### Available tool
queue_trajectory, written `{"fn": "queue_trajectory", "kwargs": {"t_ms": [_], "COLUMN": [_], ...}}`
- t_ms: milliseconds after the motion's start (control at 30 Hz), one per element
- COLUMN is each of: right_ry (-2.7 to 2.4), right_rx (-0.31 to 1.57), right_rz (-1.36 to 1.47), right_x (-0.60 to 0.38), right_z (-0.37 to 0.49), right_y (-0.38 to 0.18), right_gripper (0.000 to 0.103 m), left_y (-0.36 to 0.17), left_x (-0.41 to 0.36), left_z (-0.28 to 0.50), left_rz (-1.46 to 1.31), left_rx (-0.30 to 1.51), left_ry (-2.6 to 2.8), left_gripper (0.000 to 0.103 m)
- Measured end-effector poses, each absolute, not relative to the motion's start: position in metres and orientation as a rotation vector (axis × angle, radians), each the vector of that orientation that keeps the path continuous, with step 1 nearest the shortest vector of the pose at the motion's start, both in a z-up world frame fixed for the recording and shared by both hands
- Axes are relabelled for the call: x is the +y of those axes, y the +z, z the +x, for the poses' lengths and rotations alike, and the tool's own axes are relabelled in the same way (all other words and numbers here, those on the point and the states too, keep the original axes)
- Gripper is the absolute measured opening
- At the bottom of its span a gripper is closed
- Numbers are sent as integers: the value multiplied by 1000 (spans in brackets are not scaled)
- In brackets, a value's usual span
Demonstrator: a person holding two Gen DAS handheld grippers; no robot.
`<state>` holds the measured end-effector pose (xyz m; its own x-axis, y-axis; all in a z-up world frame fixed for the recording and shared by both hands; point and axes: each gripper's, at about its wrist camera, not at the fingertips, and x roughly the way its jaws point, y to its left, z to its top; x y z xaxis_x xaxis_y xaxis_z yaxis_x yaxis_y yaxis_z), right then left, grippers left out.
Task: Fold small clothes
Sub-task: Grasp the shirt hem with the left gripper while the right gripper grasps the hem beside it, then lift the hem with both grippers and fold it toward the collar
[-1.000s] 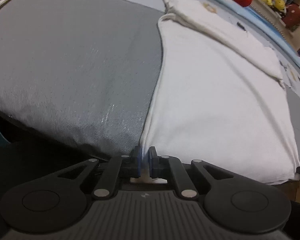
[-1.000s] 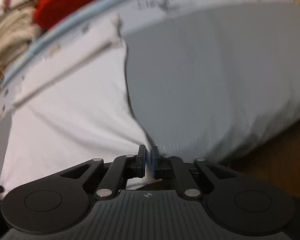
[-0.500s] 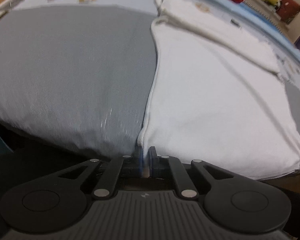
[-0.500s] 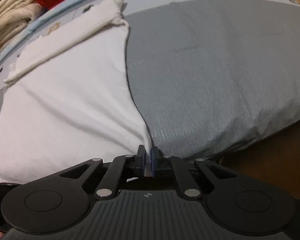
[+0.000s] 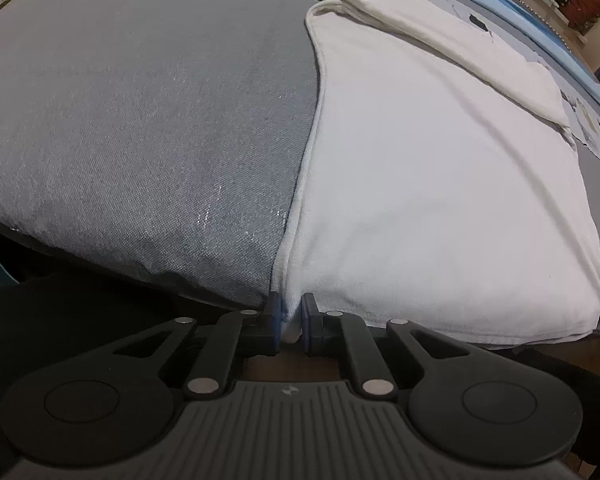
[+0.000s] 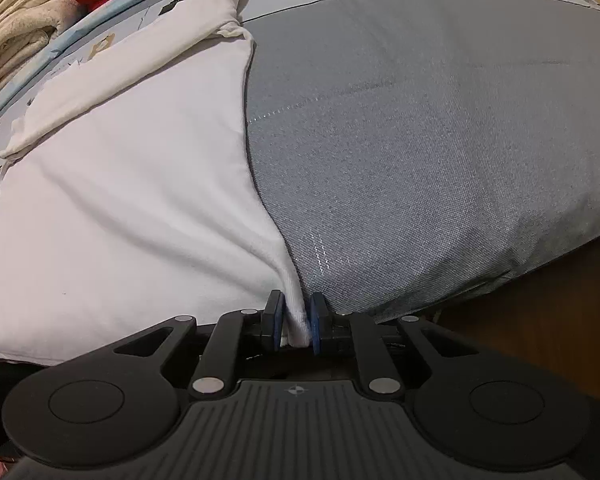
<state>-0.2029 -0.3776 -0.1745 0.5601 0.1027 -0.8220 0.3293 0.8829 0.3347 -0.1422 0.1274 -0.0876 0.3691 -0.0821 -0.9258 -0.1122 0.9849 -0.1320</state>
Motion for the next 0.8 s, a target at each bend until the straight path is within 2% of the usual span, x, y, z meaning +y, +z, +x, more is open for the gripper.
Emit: {"fn": "queue_trajectory", "kwargs": {"t_ms": [200,500,700,800], "right_ry": [-104,-10,75,138], "right_rx": [910,663,547,496], "right_rz": [498,534,533,541], "right_x": [-378,-399,-414,-425], "right_z": [-217,-253,-306,-340], "right_y": [-153,-60,-5,16], "right_gripper": [6,5,5,5], "left_y": [-51,49,120,136], "left_x": [123,129,147,157], "left_z": [-153,-184,-234,-247], "left_rz": [-141,-88,-61,-111], "left_rx": [1149,990,908,891], "left_ry": [-51,-202,-318,-335], "left_gripper": [6,5,5,5]}}
